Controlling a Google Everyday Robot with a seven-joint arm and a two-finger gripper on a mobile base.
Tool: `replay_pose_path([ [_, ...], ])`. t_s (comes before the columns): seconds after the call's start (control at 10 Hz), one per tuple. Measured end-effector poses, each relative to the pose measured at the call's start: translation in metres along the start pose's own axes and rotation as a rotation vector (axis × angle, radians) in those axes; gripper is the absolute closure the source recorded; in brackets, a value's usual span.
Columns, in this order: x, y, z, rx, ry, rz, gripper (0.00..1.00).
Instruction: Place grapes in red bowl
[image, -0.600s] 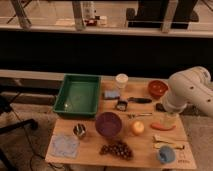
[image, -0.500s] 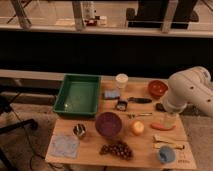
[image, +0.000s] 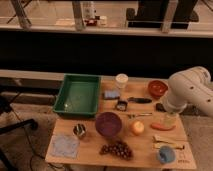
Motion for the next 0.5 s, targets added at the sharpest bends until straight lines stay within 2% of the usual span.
replay_pose_path([
  [0.5,0.0,0.0003,0.0011,-0.002,-0.001,0.0,0.2],
])
